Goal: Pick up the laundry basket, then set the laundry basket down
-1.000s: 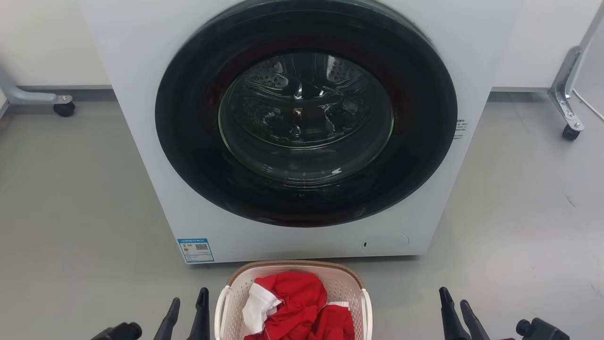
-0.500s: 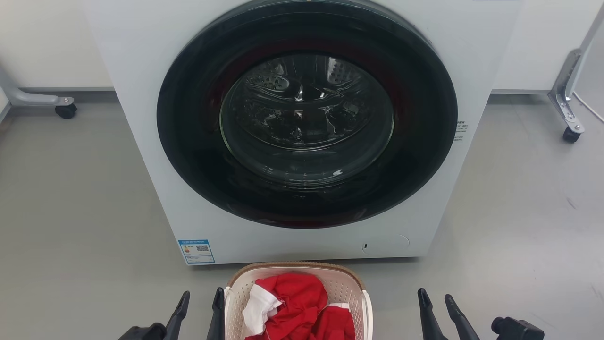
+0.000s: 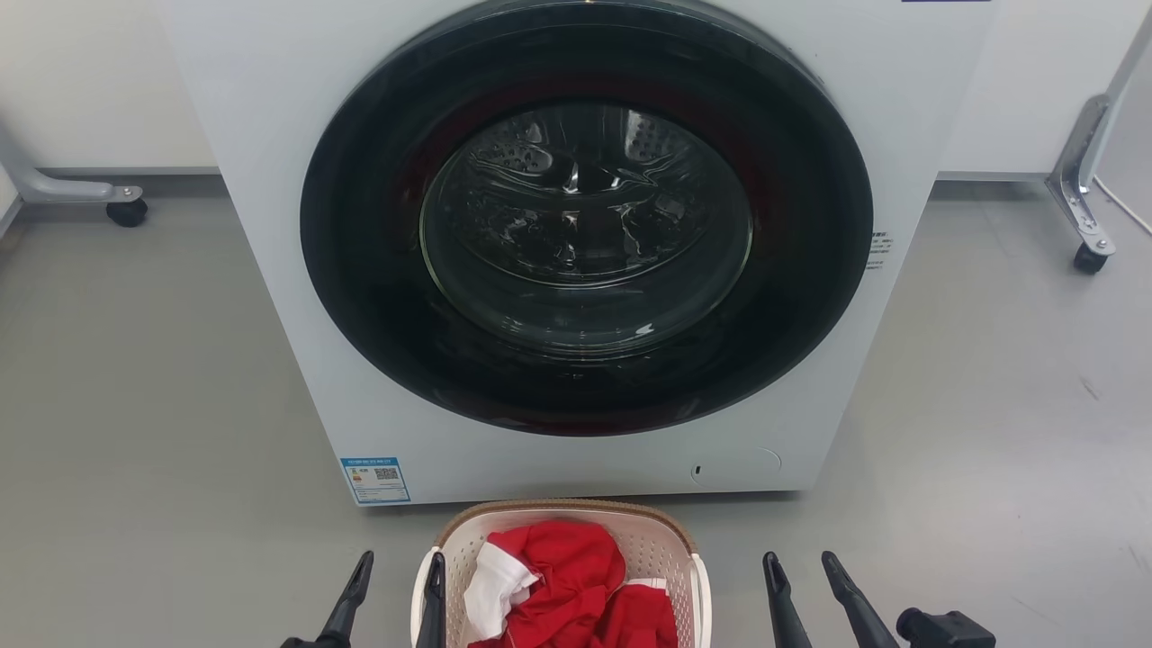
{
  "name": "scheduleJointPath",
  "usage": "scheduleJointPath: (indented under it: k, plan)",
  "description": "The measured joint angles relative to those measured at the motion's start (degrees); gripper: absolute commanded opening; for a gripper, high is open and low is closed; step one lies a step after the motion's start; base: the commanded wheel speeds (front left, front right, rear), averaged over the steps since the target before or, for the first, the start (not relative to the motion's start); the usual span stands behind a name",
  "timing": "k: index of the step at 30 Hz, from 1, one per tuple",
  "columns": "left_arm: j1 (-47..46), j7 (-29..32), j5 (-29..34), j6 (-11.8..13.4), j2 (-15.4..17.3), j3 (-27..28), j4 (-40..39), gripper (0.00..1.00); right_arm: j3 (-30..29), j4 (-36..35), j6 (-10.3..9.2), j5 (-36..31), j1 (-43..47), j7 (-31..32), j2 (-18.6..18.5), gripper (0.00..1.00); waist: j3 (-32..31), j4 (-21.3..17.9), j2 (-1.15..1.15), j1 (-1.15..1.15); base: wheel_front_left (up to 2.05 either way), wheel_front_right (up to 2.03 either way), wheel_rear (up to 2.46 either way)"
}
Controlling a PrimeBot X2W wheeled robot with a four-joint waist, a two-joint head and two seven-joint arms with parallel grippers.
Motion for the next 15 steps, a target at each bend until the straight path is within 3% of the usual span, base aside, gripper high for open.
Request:
scheduleJointPath:
  k: [15]
  plan:
    - [1.1,-2.2,6.8,1.4,-0.4,-0.2,-2.2,1.00,0.0,-1.9,-1.53,-7.9,0.3,-2.3,0.0,1.00,0.1,0.0,0.00,0.00,0.00,0.00,0.00]
